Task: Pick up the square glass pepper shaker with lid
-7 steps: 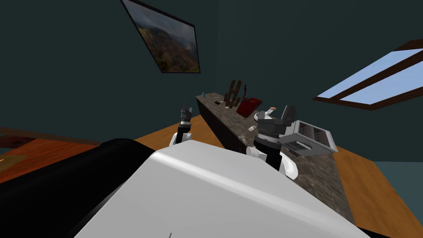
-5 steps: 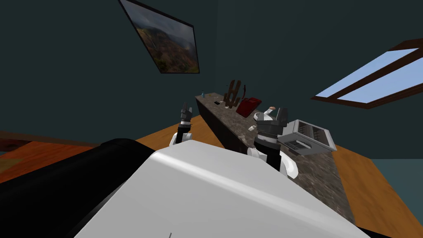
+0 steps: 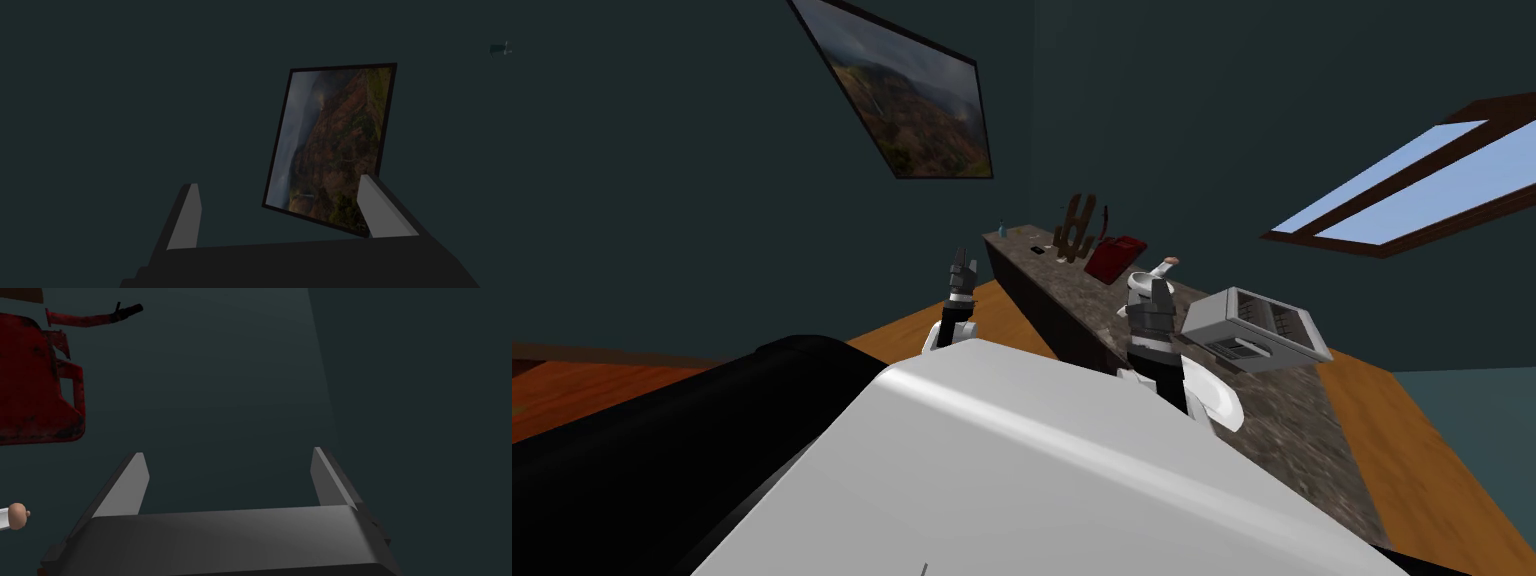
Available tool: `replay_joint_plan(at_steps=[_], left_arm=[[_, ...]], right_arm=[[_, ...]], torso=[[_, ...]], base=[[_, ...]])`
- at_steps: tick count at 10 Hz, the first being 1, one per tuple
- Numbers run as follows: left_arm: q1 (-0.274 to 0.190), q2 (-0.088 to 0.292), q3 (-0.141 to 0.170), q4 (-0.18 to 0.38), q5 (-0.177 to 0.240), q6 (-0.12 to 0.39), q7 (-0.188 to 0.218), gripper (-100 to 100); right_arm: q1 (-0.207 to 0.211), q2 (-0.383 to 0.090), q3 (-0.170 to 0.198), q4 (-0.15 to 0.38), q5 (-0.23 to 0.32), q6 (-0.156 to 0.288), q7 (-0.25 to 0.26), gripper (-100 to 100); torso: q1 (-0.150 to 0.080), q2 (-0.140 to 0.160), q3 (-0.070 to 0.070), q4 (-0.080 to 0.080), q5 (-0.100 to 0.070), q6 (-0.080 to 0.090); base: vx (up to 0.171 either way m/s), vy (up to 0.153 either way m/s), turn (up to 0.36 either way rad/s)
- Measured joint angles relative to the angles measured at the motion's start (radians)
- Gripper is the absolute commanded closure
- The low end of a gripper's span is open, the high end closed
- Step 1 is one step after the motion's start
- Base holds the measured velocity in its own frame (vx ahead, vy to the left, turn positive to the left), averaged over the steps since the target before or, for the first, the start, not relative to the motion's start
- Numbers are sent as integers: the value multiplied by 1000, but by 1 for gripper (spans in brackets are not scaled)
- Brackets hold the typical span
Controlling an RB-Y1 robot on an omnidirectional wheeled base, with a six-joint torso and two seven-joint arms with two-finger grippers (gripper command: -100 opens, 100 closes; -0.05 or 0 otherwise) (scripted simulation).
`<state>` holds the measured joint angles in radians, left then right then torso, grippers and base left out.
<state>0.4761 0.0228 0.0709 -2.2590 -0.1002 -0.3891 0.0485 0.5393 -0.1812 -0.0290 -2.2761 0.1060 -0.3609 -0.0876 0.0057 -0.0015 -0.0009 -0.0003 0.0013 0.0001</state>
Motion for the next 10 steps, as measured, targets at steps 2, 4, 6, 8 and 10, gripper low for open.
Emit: replay_joint_plan(at_steps=[2,4,6,8,10], left_arm=[[0,0,0,0,0,0,0,0],[0,0,0,0,0,0,0,0],[0,0,0,0,0,0,0,0],[0,0,0,0,0,0,0,0],[0,0,0,0,0,0,0,0]], right_arm=[[16,-55,-22,53,12,22,32,-100],[66,-112,-45,86,26,41,62,-100],[72,-149,-62,125,34,52,80,-100],[92,-181,-73,166,50,60,110,-100],[87,-223,-85,235,71,79,145,-100]], torso=[[1,-1,0,0,0,0],[0,-1,-1,0,0,0],[-2,-1,0,0,0,0],[-1,-1,-1,0,0,0],[-1,-2,-1,0,0,0]], base=[[35,96,-77],[34,82,-42],[34,69,-42],[36,69,-23],[57,85,-41]])
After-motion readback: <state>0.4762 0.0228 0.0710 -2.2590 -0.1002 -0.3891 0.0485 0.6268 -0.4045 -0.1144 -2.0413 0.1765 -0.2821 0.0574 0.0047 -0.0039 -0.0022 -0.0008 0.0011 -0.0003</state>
